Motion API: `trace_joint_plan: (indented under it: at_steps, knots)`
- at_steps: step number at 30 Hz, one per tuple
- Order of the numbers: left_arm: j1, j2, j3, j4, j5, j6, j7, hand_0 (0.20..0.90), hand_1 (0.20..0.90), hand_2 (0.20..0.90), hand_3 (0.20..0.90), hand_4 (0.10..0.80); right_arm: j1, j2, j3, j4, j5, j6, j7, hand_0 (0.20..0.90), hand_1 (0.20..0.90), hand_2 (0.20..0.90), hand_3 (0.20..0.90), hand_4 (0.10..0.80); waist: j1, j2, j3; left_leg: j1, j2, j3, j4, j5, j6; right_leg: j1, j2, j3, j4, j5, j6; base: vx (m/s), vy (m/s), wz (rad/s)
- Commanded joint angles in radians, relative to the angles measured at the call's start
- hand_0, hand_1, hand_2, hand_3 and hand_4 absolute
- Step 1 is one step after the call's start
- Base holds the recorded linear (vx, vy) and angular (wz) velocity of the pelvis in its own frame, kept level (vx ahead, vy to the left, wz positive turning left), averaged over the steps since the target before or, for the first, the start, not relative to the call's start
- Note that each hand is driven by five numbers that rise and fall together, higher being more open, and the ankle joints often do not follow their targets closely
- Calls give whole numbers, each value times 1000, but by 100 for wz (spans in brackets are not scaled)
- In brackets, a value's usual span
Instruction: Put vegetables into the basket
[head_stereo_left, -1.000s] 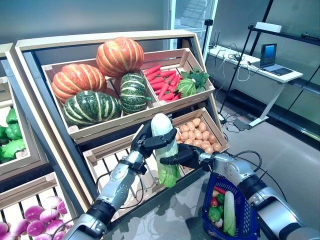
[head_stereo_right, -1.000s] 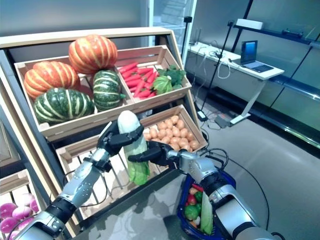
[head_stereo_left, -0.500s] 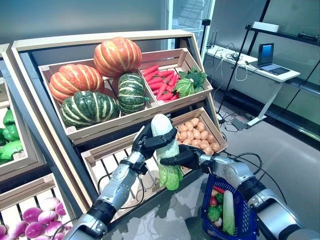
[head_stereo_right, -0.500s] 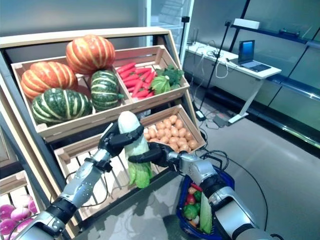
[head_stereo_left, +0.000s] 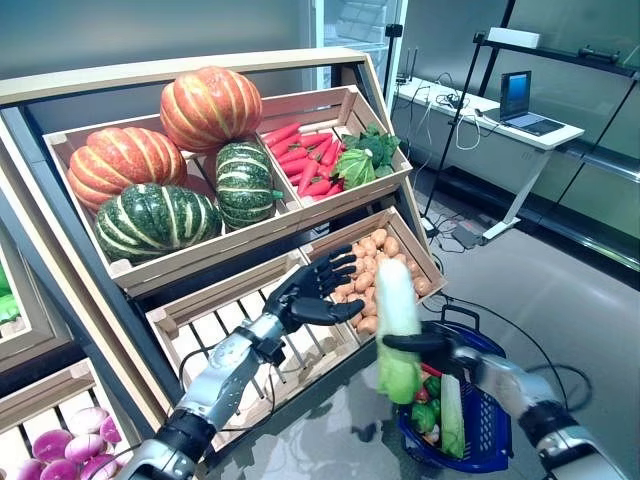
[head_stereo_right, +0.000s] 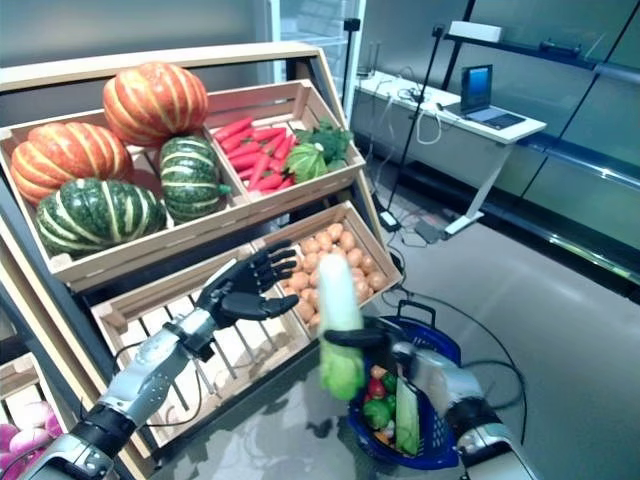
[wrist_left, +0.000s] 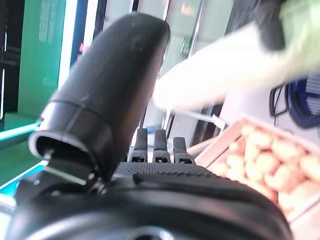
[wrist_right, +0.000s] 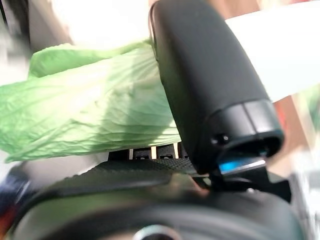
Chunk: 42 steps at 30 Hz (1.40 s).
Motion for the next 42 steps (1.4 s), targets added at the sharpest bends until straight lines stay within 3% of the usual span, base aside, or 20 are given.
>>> trace_joint_plan:
  at_steps: [1, 9, 11, 13, 17, 22, 24, 30, 31, 32, 33, 42]
  knots:
    - [-119, 59, 100, 19, 22, -144, 31, 900, 900, 900, 900, 800, -68, -120, -120, 71, 13, -162, -2, 300, 300, 300, 300, 400, 7, 9, -7, 62, -42, 20, 10, -177, 58, 8, 45, 3, 2, -48, -70, 19, -19, -8]
    - [-111, 55, 159, 68, 80, -116, 94, 900, 900, 900, 900, 800, -27, -133, -208, 168, -16, -206, -77, 300, 300, 300, 300, 400, 7, 9, 23, 59, -42, 29, 13, -168, 59, 5, 33, 1, 2, -44, -68, 41, -40, -7]
    - [-126, 58, 150, 85, 83, -128, 124, 900, 900, 900, 900, 800, -31, -132, -204, 181, -35, -218, -112, 300, 300, 300, 300, 400, 3, 10, 59, 2, -27, 13, 150, -218, 60, -46, 9, 8, 114, -81, -63, -104, -58, -9]
    - [-177, 69, 131, 80, 66, -133, 147, 900, 900, 900, 900, 800, -72, -142, -187, 199, -8, -235, -162, 300, 300, 300, 300, 400, 4, 2, 140, -143, 10, -5, 392, -298, 66, -153, -20, 13, 270, -130, -78, -354, -119, -1]
    - [-262, 77, 79, 74, 18, -145, 157, 900, 900, 900, 900, 800, -168, -150, -168, 267, 52, -264, -221, 300, 300, 300, 300, 400, 5, 16, 264, -327, 54, -46, 653, -403, 87, -310, -68, 10, 506, -204, -99, -312, -59, 9]
    - [-294, 79, 44, 43, -24, -147, 147, 900, 900, 900, 900, 800, -246, -184, -185, 327, 131, -258, -223, 300, 300, 300, 300, 400, 13, 39, 330, -471, 62, -77, 853, -495, 105, -451, -113, 9, 728, -282, -119, -173, -25, 21]
    - [-315, 77, 19, 33, -63, -163, 132, 900, 900, 900, 900, 800, -301, -206, -205, 362, 159, -268, -230, 300, 300, 300, 300, 400, 18, 56, 368, -586, 61, -89, 1006, -566, 126, -583, -158, 19, 912, -343, -137, -198, -11, 18]
    - [-350, 71, -23, -10, -106, -203, 137, 900, 900, 900, 900, 800, -420, -269, -213, 404, 220, -252, -261, 300, 300, 300, 300, 400, 20, 89, 414, -779, 51, -114, 1254, -669, 137, -806, -213, 65, 1186, -437, -150, -130, 3, 16]
    - [-355, 67, -28, -18, -117, -212, 141, 900, 900, 900, 900, 800, -449, -281, -210, 410, 228, -264, -266, 375, 375, 375, 375, 450, 21, 96, 421, -816, 48, -124, 1301, -689, 138, -848, -217, 77, 1230, -455, -152, -110, 8, 7]
    - [-360, 62, -32, -24, -121, -218, 145, 900, 900, 900, 900, 800, -464, -287, -210, 409, 234, -273, -268, 505, 505, 505, 505, 536, 21, 100, 425, -844, 46, -128, 1336, -701, 138, -878, -221, 84, 1259, -463, -152, -114, 9, 6]
    - [-368, 57, -34, -32, -130, -220, 147, 900, 900, 900, 900, 800, -488, -293, -208, 398, 245, -279, -290, 900, 900, 900, 900, 800, 20, 106, 434, -875, 42, -133, 1373, -715, 140, -913, -224, 94, 1292, -474, -153, -95, 8, 5]
    - [-419, 48, -83, -34, -157, -223, 179, 900, 900, 900, 900, 800, -621, -333, -168, 406, 208, -266, -398, 900, 900, 900, 900, 800, 10, 123, 444, -1013, 52, -149, 1524, -764, 140, -1070, -219, 130, 1425, -512, -152, -67, 12, 0]
